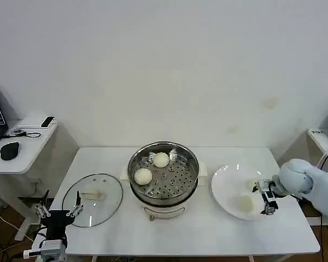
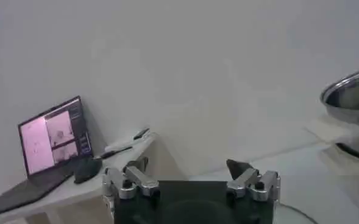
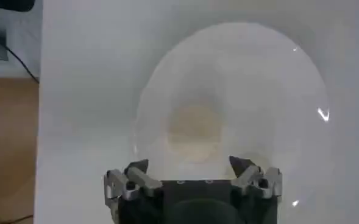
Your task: Take steamed baozi put them in steamer then cover it.
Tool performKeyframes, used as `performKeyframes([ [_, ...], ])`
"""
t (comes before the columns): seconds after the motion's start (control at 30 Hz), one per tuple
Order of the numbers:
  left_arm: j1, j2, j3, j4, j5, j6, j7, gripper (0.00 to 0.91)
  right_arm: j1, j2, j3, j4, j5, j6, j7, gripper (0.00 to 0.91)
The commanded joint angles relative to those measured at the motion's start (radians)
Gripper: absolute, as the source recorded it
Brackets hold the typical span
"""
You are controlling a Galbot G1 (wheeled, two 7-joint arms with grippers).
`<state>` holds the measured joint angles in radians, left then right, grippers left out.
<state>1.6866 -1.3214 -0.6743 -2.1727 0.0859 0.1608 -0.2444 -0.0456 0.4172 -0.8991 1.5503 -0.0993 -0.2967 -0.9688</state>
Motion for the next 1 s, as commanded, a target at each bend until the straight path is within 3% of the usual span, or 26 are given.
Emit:
performKeyframes([
  [0.03, 0.003, -0.002, -0.004, 0.0, 0.001, 0.0, 0.0, 0.907, -0.053, 0.071, 0.028, -0.07, -0.029, 0.009, 0.018, 0.907],
  [0.27, 0.004, -0.006, -0.007, 0.005, 0.003, -0.002, -0.001, 0.907, -0.067, 0.124, 0.042, -0.122, -0.025, -0.012, 0.025, 0.907],
  [0.47, 0.004, -0.007, -0.01, 0.005, 0.002, -0.002, -0.001, 0.907, -0.069, 0.132, 0.041, -0.129, -0.013, -0.043, 0.028, 0.655],
  [0.5, 0.004, -0.007, -0.009, 0.006, 0.003, -0.002, -0.001, 0.907, -0.068, 0.132, 0.04, -0.128, -0.009, -0.049, 0.027, 0.645],
  [0.73, 0.003, -0.01, -0.005, 0.008, 0.003, -0.004, -0.002, 0.907, -0.063, 0.132, 0.04, -0.125, 0.021, -0.08, 0.026, 0.645],
  [1.0, 0.006, -0.008, -0.008, -0.001, 0.002, -0.005, -0.003, 0.907, -0.057, 0.123, 0.043, -0.14, 0.04, -0.099, -0.014, 0.645],
])
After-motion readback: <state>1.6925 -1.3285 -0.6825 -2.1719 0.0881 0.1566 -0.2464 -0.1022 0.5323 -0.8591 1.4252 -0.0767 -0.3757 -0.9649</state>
